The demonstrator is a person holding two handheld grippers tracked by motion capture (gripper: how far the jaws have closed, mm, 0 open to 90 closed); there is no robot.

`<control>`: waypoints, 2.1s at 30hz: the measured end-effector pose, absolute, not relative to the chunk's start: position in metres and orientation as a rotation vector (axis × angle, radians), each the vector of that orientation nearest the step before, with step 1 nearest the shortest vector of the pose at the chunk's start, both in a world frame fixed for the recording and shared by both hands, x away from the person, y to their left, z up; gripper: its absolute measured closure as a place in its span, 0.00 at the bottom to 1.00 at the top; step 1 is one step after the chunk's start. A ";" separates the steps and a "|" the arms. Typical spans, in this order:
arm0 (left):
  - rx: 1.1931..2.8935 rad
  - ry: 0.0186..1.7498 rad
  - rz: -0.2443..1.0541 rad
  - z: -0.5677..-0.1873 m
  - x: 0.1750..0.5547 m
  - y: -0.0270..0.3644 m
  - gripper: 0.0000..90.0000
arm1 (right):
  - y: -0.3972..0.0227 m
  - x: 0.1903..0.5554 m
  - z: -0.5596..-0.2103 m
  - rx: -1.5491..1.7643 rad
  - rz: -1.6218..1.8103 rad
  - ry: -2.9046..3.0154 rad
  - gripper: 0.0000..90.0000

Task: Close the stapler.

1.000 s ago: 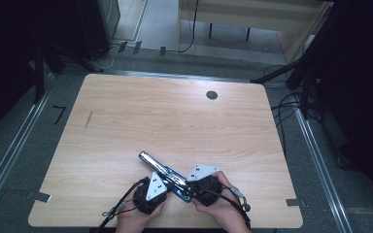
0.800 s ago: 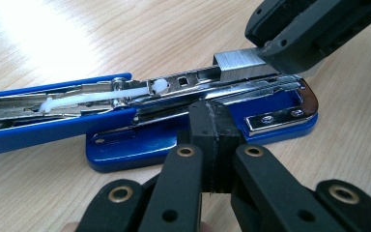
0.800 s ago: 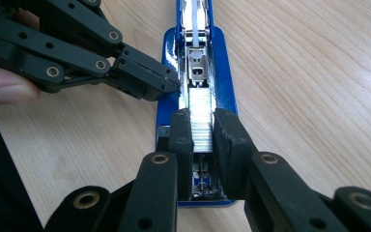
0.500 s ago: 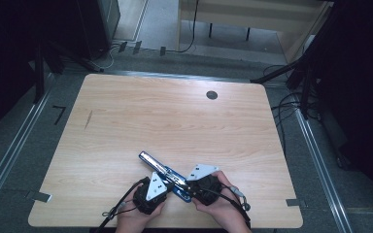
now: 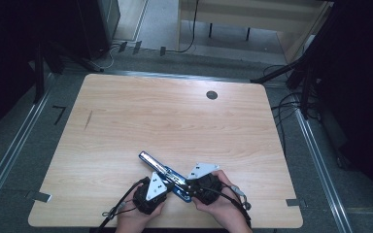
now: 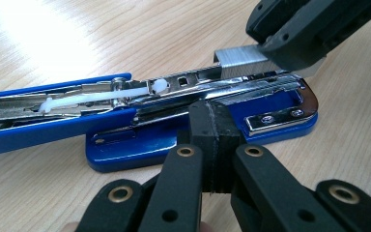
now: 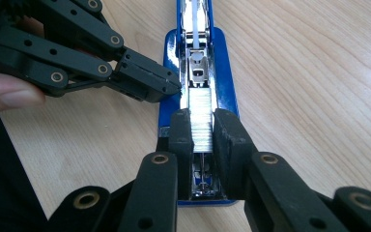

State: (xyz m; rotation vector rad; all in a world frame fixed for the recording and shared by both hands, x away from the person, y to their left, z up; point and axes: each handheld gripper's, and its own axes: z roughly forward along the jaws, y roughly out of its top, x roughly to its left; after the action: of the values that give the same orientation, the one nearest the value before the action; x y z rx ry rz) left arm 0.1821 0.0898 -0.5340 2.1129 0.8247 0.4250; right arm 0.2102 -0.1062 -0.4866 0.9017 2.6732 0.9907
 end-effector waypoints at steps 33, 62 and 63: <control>2.111 0.826 0.426 -0.534 0.182 0.090 1.00 | -0.097 0.213 -0.481 0.890 0.837 2.729 0.89; 2.111 0.825 0.427 -0.534 0.182 0.090 1.00 | -0.096 0.214 -0.484 0.867 0.868 2.742 0.80; 2.111 0.824 0.426 -0.534 0.182 0.090 1.00 | -0.097 0.214 -0.482 0.889 0.915 2.714 0.84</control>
State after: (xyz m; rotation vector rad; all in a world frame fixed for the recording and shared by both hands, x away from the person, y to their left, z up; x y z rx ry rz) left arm 0.1820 0.0896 -0.5341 2.1115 0.8237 0.4264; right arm 0.2141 -0.0972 -0.4821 0.8890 2.7136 0.9152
